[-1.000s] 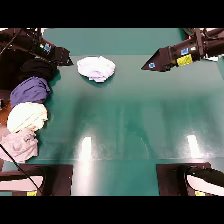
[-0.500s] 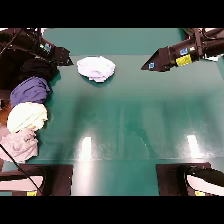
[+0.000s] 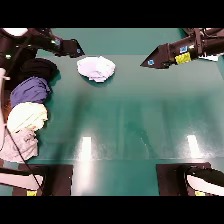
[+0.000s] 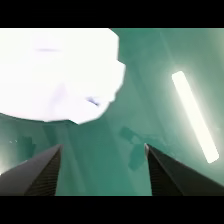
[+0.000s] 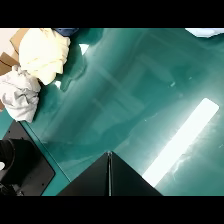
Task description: Fold the shirts.
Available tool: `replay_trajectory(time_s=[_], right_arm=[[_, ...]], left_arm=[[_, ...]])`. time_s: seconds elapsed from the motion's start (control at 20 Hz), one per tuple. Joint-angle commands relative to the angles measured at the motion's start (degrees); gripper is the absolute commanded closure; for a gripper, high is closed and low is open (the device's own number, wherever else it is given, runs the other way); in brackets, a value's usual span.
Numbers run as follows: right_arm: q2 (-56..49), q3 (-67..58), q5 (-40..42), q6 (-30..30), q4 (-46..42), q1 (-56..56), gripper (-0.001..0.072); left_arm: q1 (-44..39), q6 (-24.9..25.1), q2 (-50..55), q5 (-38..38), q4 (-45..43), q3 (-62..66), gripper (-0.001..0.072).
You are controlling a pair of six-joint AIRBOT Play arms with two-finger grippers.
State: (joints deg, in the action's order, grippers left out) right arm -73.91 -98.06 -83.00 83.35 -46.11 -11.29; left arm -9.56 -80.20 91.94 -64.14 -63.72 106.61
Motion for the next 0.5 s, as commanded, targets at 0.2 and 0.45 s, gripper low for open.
replay_trajectory(time_s=[0.2, 0.45], right_arm=[[-0.04, 0.02, 0.11, 0.04, 0.02, -0.02, 0.0694], [-0.04, 0.02, 1.18, 0.04, -0.02, -0.02, 0.0694]], left_arm=[[0.00, 4.90, 17.27, 13.81, 4.74, 0.00, 0.0102], [-0.42, 10.21, 22.12, 16.90, 10.56, 0.11, 0.0103]])
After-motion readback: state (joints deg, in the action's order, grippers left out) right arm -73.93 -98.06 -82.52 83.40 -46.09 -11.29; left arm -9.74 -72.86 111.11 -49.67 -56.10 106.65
